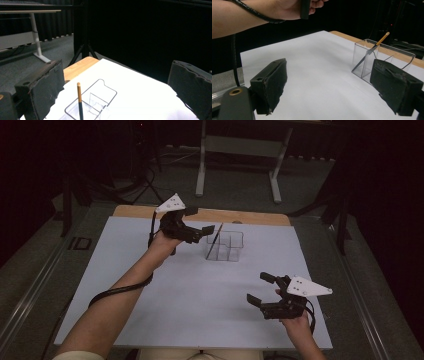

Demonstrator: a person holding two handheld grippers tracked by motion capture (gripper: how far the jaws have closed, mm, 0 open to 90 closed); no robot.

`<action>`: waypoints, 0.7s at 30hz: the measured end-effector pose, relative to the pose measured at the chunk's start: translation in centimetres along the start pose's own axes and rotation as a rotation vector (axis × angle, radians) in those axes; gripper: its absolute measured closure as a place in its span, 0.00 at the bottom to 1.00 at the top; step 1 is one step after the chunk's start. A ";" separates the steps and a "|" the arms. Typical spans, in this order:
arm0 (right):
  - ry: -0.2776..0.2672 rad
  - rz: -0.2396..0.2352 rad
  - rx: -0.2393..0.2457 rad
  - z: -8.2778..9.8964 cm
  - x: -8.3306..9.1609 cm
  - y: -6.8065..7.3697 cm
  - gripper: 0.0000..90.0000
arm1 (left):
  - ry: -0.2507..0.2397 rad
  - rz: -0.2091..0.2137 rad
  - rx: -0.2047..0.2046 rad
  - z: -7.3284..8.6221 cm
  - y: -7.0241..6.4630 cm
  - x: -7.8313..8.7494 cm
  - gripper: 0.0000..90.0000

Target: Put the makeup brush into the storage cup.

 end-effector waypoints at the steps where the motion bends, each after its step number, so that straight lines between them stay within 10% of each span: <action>1: 0.001 0.001 0.000 0.0 0.0 0.0 0.16 | -0.005 0.001 -0.002 0.1 0.0 0.3 0.02; 21: -0.007 0.001 0.007 -0.2 0.0 0.0 0.16 | -0.013 -0.017 -0.024 1.9 -1.4 4.5 0.02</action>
Point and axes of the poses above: each handheld gripper's, and its own axes: x roughly backward along the jaws, z roughly out of its underside, y roughly to its left, the point moved 5 cm from there along -x, roughly forward along the jaws, and after that the axes turned 13 degrees about y, right-handed, at the moved point
